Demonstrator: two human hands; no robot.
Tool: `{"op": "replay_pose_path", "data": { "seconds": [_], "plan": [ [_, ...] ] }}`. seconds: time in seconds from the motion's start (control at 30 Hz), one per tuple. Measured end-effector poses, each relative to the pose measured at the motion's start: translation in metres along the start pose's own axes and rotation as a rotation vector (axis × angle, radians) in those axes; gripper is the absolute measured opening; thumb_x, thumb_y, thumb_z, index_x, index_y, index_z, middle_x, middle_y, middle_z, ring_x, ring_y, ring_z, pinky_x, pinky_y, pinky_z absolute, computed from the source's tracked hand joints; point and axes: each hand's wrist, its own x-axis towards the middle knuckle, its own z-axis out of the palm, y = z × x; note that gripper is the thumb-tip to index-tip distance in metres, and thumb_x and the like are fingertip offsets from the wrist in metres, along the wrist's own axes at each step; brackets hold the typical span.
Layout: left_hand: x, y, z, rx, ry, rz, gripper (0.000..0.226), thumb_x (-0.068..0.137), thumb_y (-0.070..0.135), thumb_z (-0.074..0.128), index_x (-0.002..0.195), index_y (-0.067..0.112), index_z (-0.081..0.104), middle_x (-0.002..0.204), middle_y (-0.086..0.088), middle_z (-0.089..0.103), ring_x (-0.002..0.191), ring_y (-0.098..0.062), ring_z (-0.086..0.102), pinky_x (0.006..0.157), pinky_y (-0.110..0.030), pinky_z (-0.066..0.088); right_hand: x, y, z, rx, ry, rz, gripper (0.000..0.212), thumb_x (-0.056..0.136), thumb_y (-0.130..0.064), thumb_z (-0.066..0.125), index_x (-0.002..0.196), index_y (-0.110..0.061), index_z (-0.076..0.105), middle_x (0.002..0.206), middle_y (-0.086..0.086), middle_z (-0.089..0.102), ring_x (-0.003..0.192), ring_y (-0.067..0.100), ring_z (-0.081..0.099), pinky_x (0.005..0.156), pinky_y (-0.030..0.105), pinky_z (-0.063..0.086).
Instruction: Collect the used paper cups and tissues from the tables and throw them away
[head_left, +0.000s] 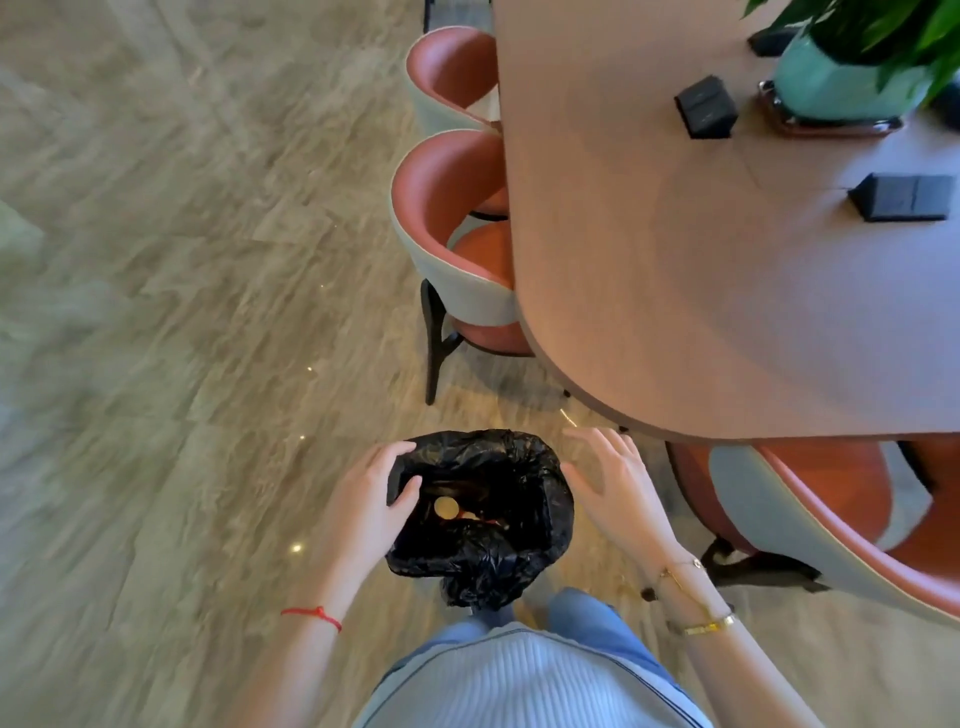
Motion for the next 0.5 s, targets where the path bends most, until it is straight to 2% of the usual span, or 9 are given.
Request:
{"op": "replay_pose_path", "data": {
  "seconds": [0.03,0.1,0.17,0.3,0.5],
  "plan": [
    [0.000,0.003,-0.001,0.015,-0.020,0.027,0.036,0.093,0.036,0.059,0.129,0.029,0.054,0.129,0.015,0.056,0.084,-0.013,0.061,0.059,-0.007,0.038,-0.009,0.002,-0.005,0.009,0.027,0.020,0.034,0.094,-0.032,0.058,0.127,-0.032,0.052,0.124,-0.013,0.053,0.121,0.010,0.038,0.097,0.027,0.038],
    [0.002,0.013,-0.001,0.022,-0.064,0.083,0.037,0.093,0.036,0.058,0.129,0.029,0.054,0.130,0.015,0.055,0.106,-0.010,0.059,0.074,-0.010,0.041,-0.030,0.006,-0.014,0.017,0.087,0.059,0.034,0.093,-0.032,0.058,0.127,-0.032,0.053,0.123,-0.014,0.054,0.118,0.009,0.040,0.096,0.025,0.038],
    [0.006,0.028,0.003,0.026,-0.108,0.165,0.036,0.093,0.035,0.058,0.129,0.029,0.054,0.129,0.014,0.056,0.110,-0.007,0.056,0.082,-0.017,0.044,-0.054,0.014,-0.025,0.029,0.155,0.113,0.033,0.093,-0.031,0.059,0.126,-0.031,0.055,0.121,-0.015,0.054,0.112,0.008,0.042,0.092,0.024,0.038],
    [0.009,0.066,0.013,0.033,-0.152,0.298,0.035,0.094,0.035,0.058,0.128,0.032,0.054,0.131,0.018,0.053,0.110,0.003,0.047,0.080,-0.011,0.037,-0.102,0.029,-0.044,0.058,0.258,0.222,0.036,0.091,-0.026,0.064,0.126,-0.029,0.055,0.121,-0.015,0.053,0.115,0.006,0.042,0.092,0.020,0.032],
    [-0.010,0.150,0.055,0.022,-0.245,0.555,0.038,0.092,0.032,0.060,0.130,0.026,0.055,0.130,0.009,0.055,0.125,-0.009,0.046,0.102,-0.025,0.037,-0.197,0.064,-0.072,0.065,0.455,0.400,0.040,0.088,-0.018,0.069,0.125,-0.025,0.057,0.120,-0.011,0.056,0.114,0.007,0.045,0.095,0.020,0.035]
  ]
}}
